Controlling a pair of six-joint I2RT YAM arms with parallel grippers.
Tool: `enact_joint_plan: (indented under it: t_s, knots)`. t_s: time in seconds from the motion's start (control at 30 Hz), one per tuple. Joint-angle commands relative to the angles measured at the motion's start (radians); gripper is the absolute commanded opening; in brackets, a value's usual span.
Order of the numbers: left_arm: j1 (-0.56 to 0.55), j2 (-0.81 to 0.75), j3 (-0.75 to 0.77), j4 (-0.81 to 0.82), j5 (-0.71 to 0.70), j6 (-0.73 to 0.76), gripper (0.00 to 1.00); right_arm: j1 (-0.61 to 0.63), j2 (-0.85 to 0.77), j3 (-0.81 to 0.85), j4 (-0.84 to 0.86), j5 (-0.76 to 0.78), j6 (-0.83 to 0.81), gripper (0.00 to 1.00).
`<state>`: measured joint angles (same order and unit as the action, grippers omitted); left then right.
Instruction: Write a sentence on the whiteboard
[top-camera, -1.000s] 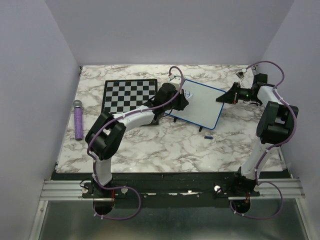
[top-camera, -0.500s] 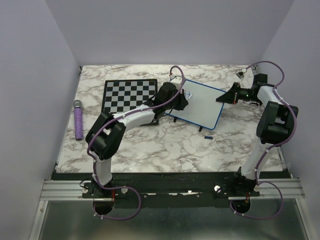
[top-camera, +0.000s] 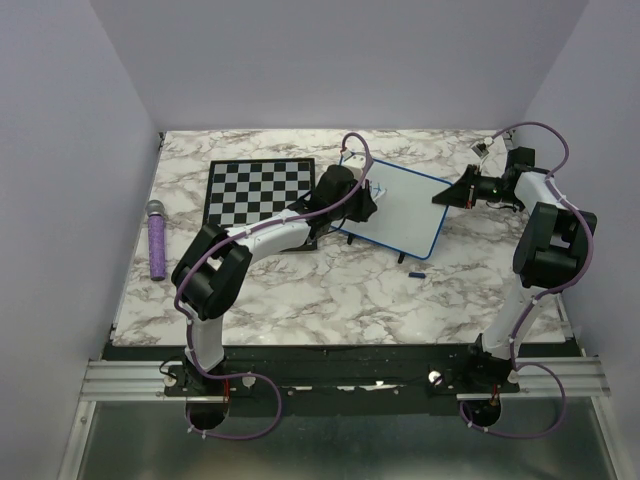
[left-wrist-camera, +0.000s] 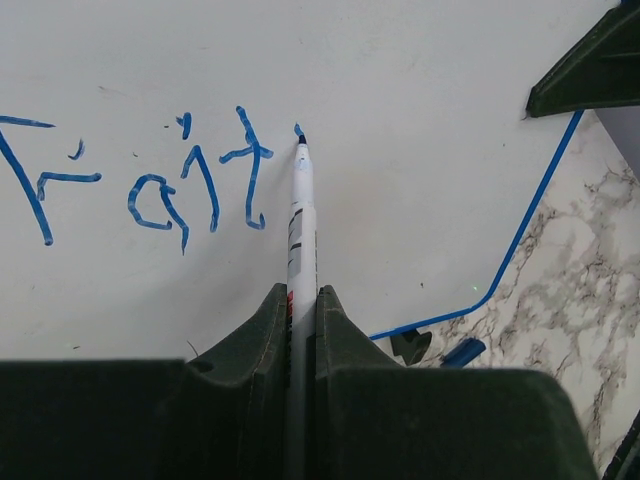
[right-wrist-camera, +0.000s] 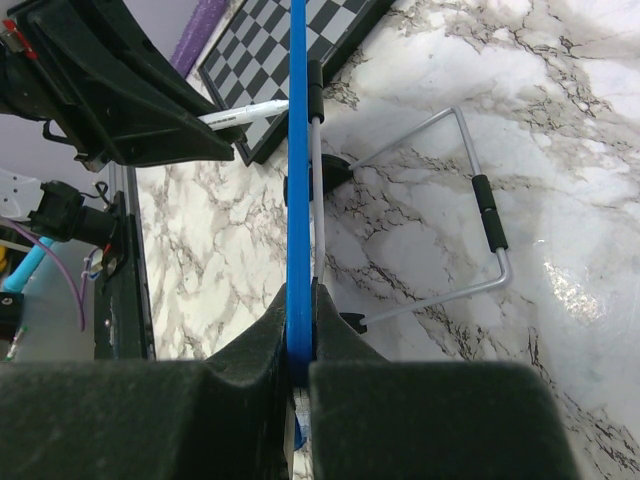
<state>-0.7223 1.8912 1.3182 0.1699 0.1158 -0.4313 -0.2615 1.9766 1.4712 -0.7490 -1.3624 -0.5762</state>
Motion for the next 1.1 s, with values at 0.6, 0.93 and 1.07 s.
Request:
enact_joint_plan:
  t_s: [0.6, 0.93, 1.07]
  knots:
    - [-0.011, -0.023, -0.014, -0.064, -0.031, 0.022, 0.00, 0.007, -0.010, 0.029, 0.016, 0.031, -0.047, 0.01]
    - [-0.016, -0.044, -0.054, -0.061, -0.039, 0.017, 0.00, 0.007, -0.013, 0.028, 0.014, 0.031, -0.048, 0.01]
    - [-0.016, -0.055, -0.068, -0.060, -0.038, 0.016, 0.00, 0.007, -0.015, 0.028, 0.014, 0.029, -0.048, 0.00]
